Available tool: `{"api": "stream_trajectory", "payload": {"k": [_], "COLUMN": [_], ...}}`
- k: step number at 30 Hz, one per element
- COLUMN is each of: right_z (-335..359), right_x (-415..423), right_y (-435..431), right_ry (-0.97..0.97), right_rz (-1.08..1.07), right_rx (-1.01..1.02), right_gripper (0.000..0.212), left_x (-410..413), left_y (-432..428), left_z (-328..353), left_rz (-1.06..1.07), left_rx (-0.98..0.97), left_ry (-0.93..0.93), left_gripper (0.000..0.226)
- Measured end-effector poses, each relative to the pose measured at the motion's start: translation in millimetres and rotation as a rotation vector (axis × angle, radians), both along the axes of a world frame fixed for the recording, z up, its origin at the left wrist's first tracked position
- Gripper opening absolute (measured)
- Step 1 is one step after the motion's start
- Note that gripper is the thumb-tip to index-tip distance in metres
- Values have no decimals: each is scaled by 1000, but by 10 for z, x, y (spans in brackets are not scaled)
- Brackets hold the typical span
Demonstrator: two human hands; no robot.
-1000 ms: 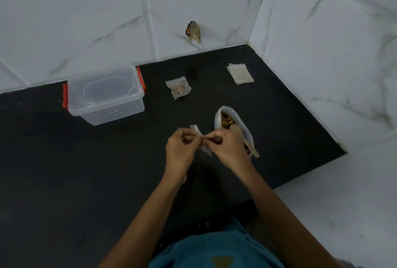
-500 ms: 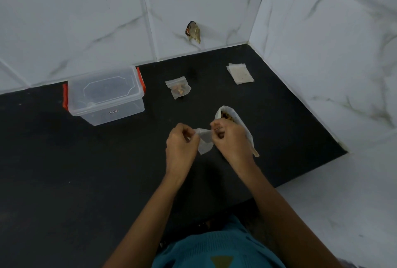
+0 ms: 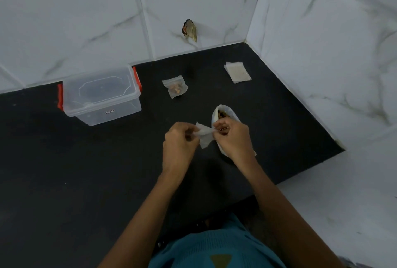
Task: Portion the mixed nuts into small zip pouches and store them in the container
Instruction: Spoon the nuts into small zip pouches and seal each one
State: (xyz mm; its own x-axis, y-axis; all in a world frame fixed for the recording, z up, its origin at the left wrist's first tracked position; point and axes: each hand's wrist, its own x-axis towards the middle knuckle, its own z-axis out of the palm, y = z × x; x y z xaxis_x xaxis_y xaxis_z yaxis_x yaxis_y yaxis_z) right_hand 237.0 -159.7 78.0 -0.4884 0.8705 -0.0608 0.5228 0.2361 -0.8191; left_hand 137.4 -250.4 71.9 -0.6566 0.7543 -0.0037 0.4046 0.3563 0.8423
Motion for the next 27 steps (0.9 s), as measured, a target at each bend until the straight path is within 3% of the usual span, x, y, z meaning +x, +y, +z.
{"api": "stream_trajectory", "payload": {"k": [5,9,14,20,27], "right_z": [21,100,147,153,150], "right_x": [9,55,84,112,170], "right_y": [-1,33,27,27,37], "right_ry": [50,88,90,107,86], "right_rz": [-62,-68,-48,21,82], "right_rx": [-75,-124,-118,-186,-202], "right_gripper": [13,12,10,9,18], "left_x": [24,29,48,88,122], "left_y": [52,37,77,114,142], "left_z": [-30,2,-143,-197,-209], "left_rz": [-167,-339,-391,-284,-265], "left_rx": [16,87,95,216,257], "left_ry": [156,-128,-103,-137,-220], "left_gripper": [34,33,78,56,53]}}
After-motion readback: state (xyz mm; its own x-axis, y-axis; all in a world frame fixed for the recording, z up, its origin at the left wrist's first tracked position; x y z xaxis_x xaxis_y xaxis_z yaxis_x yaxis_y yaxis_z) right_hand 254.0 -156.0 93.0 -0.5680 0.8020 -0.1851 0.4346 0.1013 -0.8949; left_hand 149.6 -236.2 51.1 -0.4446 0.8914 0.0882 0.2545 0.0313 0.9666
